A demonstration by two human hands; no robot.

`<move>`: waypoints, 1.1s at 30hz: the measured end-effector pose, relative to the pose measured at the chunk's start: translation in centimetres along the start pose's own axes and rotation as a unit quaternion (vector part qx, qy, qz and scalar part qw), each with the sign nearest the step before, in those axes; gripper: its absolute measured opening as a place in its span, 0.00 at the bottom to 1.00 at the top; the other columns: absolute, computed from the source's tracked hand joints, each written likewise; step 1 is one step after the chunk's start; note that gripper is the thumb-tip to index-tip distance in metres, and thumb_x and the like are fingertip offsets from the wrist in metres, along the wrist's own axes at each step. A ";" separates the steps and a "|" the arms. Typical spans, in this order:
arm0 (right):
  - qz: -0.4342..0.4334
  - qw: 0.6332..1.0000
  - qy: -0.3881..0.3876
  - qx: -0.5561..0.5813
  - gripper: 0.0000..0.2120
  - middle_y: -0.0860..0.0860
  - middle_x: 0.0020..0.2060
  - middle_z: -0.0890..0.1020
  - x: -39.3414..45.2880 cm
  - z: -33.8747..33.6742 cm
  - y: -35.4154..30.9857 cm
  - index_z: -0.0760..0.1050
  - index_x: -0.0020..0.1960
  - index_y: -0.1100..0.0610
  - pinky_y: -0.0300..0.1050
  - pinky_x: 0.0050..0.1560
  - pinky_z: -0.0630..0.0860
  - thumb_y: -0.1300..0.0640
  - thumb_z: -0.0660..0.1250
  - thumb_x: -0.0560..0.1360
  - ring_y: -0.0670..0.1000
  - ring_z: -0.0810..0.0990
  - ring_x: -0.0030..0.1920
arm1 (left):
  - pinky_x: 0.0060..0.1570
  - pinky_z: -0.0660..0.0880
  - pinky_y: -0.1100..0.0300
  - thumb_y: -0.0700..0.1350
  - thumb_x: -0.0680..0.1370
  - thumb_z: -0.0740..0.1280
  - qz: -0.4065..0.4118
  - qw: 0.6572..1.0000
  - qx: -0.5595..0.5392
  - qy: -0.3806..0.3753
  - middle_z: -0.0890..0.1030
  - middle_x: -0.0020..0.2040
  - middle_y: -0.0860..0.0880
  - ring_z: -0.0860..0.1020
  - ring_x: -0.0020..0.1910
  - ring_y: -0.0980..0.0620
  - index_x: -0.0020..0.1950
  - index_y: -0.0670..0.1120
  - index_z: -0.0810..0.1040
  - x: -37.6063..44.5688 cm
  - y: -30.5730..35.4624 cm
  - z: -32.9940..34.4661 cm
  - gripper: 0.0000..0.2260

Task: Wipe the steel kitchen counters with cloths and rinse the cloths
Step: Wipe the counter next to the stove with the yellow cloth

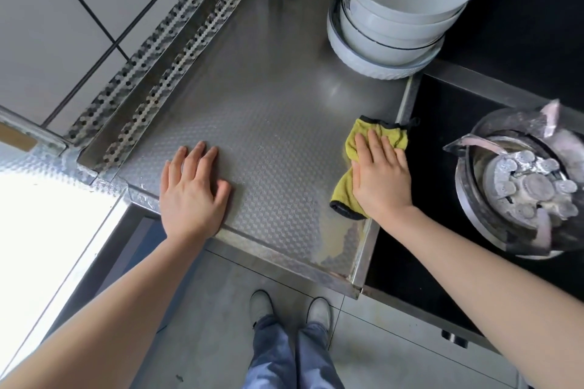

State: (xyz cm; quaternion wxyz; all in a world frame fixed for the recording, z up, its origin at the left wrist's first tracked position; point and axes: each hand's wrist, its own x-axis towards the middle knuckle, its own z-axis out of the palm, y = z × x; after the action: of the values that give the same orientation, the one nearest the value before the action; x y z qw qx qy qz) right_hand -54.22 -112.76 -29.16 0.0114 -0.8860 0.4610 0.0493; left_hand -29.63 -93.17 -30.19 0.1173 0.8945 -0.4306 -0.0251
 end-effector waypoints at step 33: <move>0.052 0.986 -0.004 0.157 0.23 0.49 0.80 0.54 -2.9 -0.1 -6.8 0.59 0.77 0.44 0.58 0.77 0.46 0.45 0.51 0.82 0.56 0.49 0.79 | 0.74 0.57 0.46 0.53 0.76 0.54 0.008 1.000 -0.011 0.026 0.68 0.75 0.48 0.61 0.75 0.43 0.73 0.50 0.68 -0.1 0.0 0.4 0.25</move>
State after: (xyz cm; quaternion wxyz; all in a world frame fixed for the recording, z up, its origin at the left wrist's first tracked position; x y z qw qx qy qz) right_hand -50.29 -106.53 -28.99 0.1491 -0.8476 0.5088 -0.0194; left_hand -29.70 -93.17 -30.54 0.1384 0.8899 -0.4347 -0.0056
